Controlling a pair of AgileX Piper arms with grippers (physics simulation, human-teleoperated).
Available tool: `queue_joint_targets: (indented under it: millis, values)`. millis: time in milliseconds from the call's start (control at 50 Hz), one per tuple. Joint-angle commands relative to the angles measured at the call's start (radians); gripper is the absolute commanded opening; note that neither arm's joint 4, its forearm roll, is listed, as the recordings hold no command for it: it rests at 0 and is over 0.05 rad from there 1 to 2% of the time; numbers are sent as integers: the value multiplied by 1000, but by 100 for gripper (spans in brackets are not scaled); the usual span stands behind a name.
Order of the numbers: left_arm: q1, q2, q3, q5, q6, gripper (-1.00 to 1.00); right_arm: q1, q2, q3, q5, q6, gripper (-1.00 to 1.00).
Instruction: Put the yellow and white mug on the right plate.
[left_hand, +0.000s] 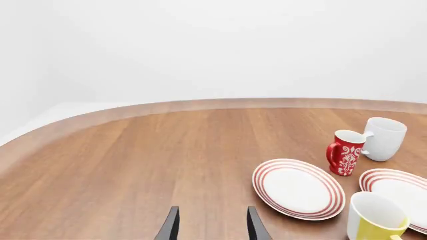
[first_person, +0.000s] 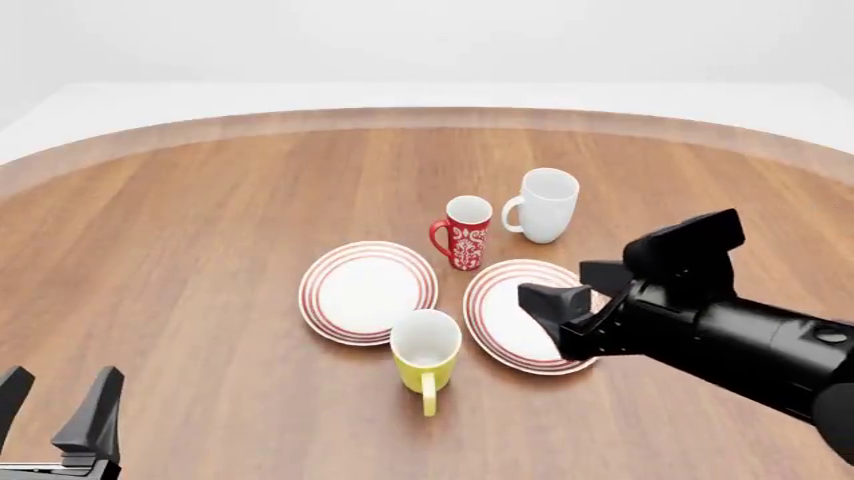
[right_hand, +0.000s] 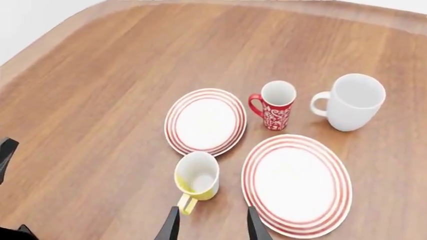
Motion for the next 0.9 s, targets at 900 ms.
queue_joint_targets:
  millis: [900]
  values:
    - [0, 0, 0, 0, 0, 100, 83, 288, 111, -348, 121, 100]
